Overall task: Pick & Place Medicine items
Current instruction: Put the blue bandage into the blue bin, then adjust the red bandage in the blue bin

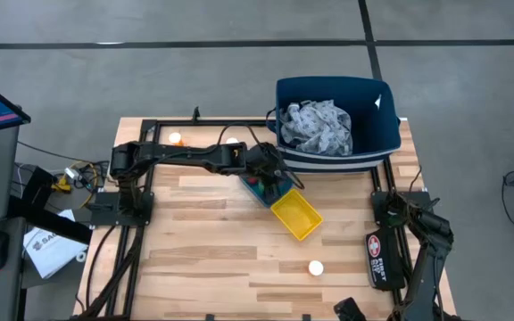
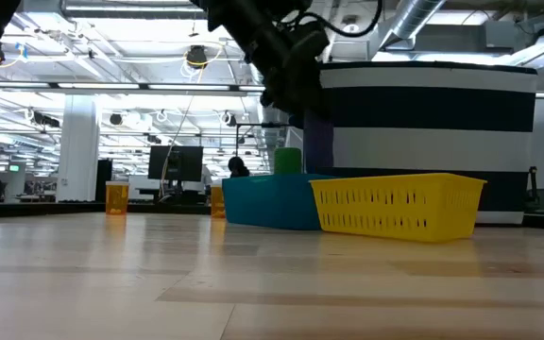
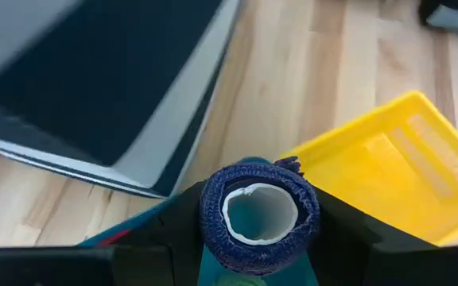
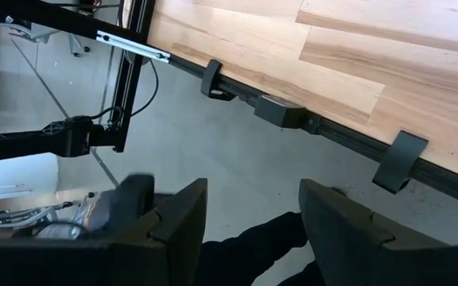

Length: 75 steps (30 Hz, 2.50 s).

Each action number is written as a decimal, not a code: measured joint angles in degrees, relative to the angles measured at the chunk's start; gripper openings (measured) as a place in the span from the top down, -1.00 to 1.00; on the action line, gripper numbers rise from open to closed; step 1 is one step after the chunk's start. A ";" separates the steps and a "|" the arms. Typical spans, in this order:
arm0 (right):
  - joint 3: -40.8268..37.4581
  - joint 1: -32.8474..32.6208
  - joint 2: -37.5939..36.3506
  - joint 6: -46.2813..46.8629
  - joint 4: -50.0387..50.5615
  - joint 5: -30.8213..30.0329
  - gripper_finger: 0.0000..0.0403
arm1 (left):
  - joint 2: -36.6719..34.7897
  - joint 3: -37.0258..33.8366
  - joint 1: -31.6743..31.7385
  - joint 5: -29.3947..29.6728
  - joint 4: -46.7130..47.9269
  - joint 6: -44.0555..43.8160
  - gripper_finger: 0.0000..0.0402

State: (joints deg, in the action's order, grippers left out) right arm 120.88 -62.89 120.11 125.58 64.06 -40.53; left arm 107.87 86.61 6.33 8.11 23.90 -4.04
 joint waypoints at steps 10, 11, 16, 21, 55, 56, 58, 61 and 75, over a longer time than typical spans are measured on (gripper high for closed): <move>0.00 0.29 0.00 -0.02 -0.01 0.00 0.03 | -0.04 -2.84 1.62 -0.97 -2.18 -2.45 0.14; 0.00 0.35 0.02 0.00 -0.01 0.01 0.03 | -0.04 -3.43 1.52 -0.99 -2.23 -2.47 0.14; 0.00 0.35 0.02 -0.01 0.04 0.00 0.03 | -0.04 -5.59 1.59 -0.95 -5.16 -3.62 0.14; 0.00 0.39 0.02 0.00 0.06 0.01 0.03 | -0.04 -7.65 1.57 -0.48 -9.17 -3.96 0.14; 0.00 0.39 0.04 -0.04 0.43 0.17 0.03 | -0.10 -13.18 4.13 -1.98 -15.87 -3.98 -0.15; 0.00 0.39 0.04 -0.04 0.43 0.17 0.03 | -0.10 -13.18 4.13 -2.00 -16.02 -3.98 -0.16; 0.00 0.46 0.04 -0.04 0.43 0.17 0.03 | -0.10 -13.18 4.11 -2.00 -16.49 -4.08 -0.17; 0.00 0.61 0.04 -0.04 0.44 0.20 0.03 | -0.10 -13.18 4.10 -2.36 -17.57 -5.35 -0.18; 0.00 0.81 0.07 -0.04 0.93 0.63 0.03 | -8.17 -13.09 5.91 0.85 -13.15 -4.36 -0.15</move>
State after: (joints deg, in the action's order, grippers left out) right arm 120.88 -62.08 120.18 125.54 64.99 -39.90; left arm 99.70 73.52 12.24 8.95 10.75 -8.40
